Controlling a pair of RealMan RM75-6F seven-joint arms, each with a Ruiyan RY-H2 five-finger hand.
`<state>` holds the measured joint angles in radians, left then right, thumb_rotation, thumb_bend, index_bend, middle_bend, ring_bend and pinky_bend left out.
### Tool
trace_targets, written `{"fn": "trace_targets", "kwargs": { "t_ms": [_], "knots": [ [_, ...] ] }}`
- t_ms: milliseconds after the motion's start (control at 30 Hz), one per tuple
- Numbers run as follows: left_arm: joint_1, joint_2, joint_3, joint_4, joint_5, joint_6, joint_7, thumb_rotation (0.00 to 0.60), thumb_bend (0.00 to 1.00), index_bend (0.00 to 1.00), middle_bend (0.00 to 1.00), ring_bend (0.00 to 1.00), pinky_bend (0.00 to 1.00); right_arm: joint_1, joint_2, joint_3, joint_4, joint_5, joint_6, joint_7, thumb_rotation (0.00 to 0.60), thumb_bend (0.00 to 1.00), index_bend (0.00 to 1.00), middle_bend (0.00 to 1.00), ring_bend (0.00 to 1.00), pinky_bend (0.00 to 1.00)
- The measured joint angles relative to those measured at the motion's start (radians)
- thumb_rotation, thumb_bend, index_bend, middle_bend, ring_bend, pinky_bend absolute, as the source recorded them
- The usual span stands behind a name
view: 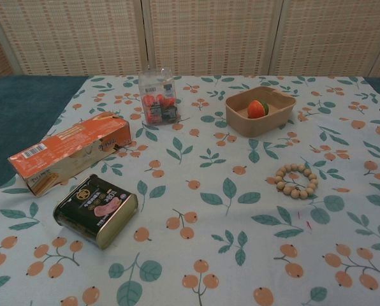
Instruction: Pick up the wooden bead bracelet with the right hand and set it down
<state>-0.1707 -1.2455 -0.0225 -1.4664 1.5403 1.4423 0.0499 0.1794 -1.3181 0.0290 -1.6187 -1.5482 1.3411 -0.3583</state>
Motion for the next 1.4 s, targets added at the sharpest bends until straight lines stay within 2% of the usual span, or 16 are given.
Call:
{"fn": "trace_targets", "kwargs": {
  "t_ms": [167,333,433,667,800,967,1400],
  "knots": [
    [-0.001,0.002,0.002,-0.002,0.003,-0.003,-0.005,0.600,0.43,0.00,0.00,0.00,0.17,0.005,-0.007,-0.010,0.007,-0.022,0.001,0.004,0.549,0.24,0.00,0.01,0.00,0.00],
    [-0.002,0.005,0.005,-0.002,0.005,-0.007,-0.018,0.600,0.43,0.00,0.00,0.00,0.17,0.032,-0.013,-0.014,0.033,-0.051,-0.018,0.009,0.548,0.31,0.02,0.09,0.00,0.00],
    [0.000,0.009,0.005,-0.001,0.004,-0.003,-0.025,0.600,0.43,0.00,0.00,0.00,0.17,0.070,-0.012,-0.014,0.058,-0.064,-0.073,0.003,0.548,0.31,0.08,0.14,0.00,0.00],
    [0.002,0.012,0.001,-0.004,-0.003,-0.002,-0.028,0.600,0.43,0.00,0.00,0.00,0.17,0.195,-0.020,-0.022,0.143,-0.066,-0.287,-0.003,0.550,0.31,0.18,0.20,0.00,0.00],
    [0.000,0.010,0.001,-0.003,-0.006,-0.011,-0.025,0.600,0.43,0.00,0.00,0.00,0.18,0.246,-0.051,-0.028,0.208,-0.068,-0.342,0.014,0.553,0.31,0.21,0.22,0.00,0.00],
    [0.000,0.010,0.000,-0.003,-0.010,-0.011,-0.023,0.600,0.43,0.00,0.00,0.00,0.18,0.277,-0.109,-0.030,0.283,-0.077,-0.353,0.048,0.597,0.31,0.26,0.26,0.00,0.00],
    [-0.002,0.010,-0.001,-0.001,-0.016,-0.019,-0.026,0.600,0.43,0.00,0.00,0.00,0.18,0.352,-0.158,-0.033,0.363,-0.084,-0.393,0.054,0.600,0.31,0.31,0.29,0.00,0.00]
  ]
}}
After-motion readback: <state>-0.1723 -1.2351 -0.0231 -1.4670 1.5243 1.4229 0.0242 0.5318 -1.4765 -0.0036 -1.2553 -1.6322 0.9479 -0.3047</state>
